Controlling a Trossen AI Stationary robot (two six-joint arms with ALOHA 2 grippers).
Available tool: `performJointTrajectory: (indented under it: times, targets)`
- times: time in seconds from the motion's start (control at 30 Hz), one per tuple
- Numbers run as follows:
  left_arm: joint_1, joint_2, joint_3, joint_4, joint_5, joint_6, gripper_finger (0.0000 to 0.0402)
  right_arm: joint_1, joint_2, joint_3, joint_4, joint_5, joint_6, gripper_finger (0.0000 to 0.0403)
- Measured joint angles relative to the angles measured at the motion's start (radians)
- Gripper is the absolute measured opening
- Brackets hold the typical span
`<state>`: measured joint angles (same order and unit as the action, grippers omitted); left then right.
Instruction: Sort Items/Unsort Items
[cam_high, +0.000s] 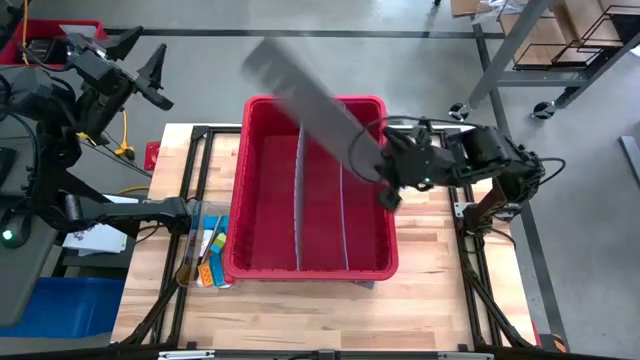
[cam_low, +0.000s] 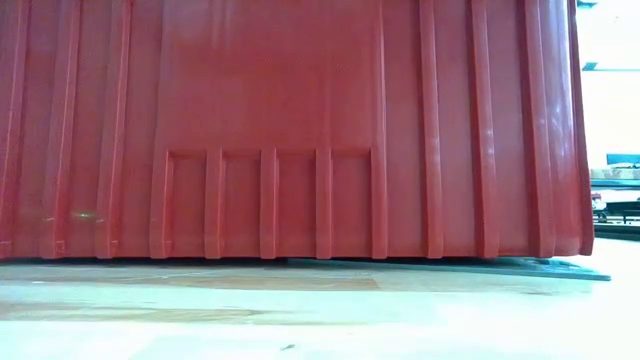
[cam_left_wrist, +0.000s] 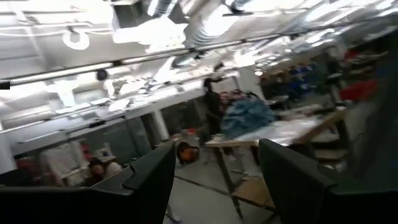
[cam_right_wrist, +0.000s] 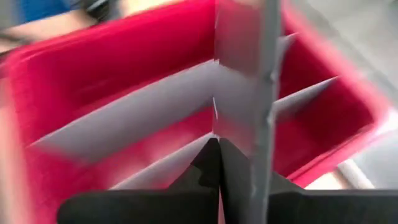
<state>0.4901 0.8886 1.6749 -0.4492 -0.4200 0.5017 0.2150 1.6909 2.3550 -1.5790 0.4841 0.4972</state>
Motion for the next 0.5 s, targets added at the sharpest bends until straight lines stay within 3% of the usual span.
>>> performJointTrajectory:
  times: [0.27,0.4,0.5]
  targets:
    - [-0.014,0.047,0.03,-0.4,0.263,-0.341,0.0227,0.035,-0.017,0.0,0.008,-0.275,0.023,0.0]
    - [-0.014,0.065,0.032,-0.484,0.473,-0.486,0.0227,0.034,-0.017,0.0,0.008,-0.392,0.02,0.0]
    - [-0.014,0.058,0.034,-0.514,0.552,-0.557,0.0227,0.035,-0.017,0.0,0.008,-0.452,-0.011,0.0]
